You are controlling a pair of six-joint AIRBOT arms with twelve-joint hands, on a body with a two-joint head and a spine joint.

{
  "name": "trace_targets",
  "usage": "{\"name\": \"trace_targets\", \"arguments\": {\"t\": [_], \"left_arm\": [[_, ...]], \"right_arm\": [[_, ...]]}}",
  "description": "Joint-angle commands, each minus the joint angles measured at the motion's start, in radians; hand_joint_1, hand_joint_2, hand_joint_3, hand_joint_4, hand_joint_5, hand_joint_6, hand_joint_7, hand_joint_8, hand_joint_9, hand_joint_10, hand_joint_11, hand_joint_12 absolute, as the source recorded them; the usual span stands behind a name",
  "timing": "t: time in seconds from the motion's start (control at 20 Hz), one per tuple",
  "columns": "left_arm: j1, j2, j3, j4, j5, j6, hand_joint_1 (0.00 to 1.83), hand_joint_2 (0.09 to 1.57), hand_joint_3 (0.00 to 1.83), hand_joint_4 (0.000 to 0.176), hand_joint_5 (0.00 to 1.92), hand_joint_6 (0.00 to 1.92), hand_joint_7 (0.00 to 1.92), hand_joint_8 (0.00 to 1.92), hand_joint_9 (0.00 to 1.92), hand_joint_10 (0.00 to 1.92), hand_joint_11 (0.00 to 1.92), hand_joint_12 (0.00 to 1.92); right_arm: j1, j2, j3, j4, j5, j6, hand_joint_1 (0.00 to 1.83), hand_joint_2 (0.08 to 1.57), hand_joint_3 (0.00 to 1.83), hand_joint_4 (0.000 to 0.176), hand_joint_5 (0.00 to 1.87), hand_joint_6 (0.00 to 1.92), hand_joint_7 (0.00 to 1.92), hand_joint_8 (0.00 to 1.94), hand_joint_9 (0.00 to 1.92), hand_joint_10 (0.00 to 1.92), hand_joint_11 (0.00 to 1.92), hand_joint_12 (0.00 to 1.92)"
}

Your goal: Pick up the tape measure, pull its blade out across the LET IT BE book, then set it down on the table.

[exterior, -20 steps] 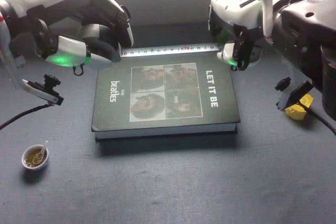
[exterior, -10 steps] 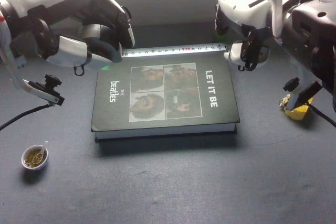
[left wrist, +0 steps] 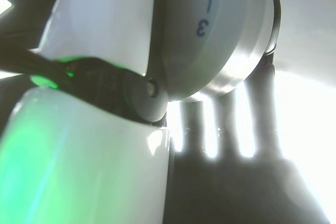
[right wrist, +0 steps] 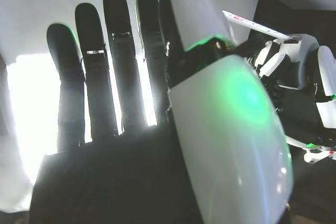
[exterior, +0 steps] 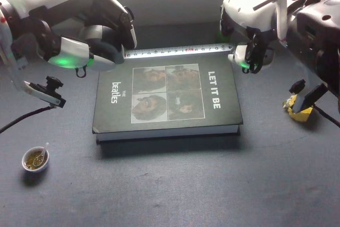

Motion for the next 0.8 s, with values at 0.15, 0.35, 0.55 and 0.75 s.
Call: {"name": "trace_targets", "arguments": {"t": [0.15, 0.35, 0.55, 0.75], "left_arm": [[-0.017, 0.0, -0.005, -0.018, -0.12, -0.008, 1.5, 1.06, 0.0, 0.0, 1.01, 0.7, 1.1, 0.67, 1.01, 1.01, 0.91, 1.44], [-0.017, 0.0, -0.003, -0.019, -0.12, -0.008, 1.5, 1.06, 0.0, 0.0, 1.01, 0.71, 1.1, 0.66, 1.01, 1.01, 0.91, 1.45], [-0.017, 0.0, -0.001, -0.019, -0.12, -0.008, 1.5, 1.06, 0.0, 0.0, 1.03, 0.67, 1.09, 0.69, 1.01, 1.01, 0.9, 1.46], [-0.017, 0.0, -0.001, -0.019, -0.12, -0.008, 1.5, 1.06, 0.0, 0.0, 1.03, 0.7, 1.09, 0.66, 1.01, 1.01, 0.92, 1.44]], "right_arm": [[0.012, 0.007, -0.003, -0.082, 0.02, -0.002, 1.01, 1.18, 0.0, 0.0, 0.81, 0.04, 0.83, 0.04, 0.46, 0.87, 0.28, 1.44], [0.015, 0.009, -0.004, -0.084, 0.02, -0.003, 1.0, 1.18, 0.0, 0.0, 0.8, 0.03, 0.81, 0.03, 0.45, 0.86, 0.28, 1.45], [0.022, 0.019, -0.019, -0.09, 0.018, -0.007, 1.02, 1.18, 0.0, 0.0, 0.84, 0.05, 0.84, 0.05, 0.48, 0.87, 0.32, 1.46], [0.023, 0.021, -0.02, -0.098, 0.018, -0.007, 1.02, 1.18, 0.0, 0.0, 0.82, 0.04, 0.87, 0.06, 0.5, 0.89, 0.33, 1.47]]}}
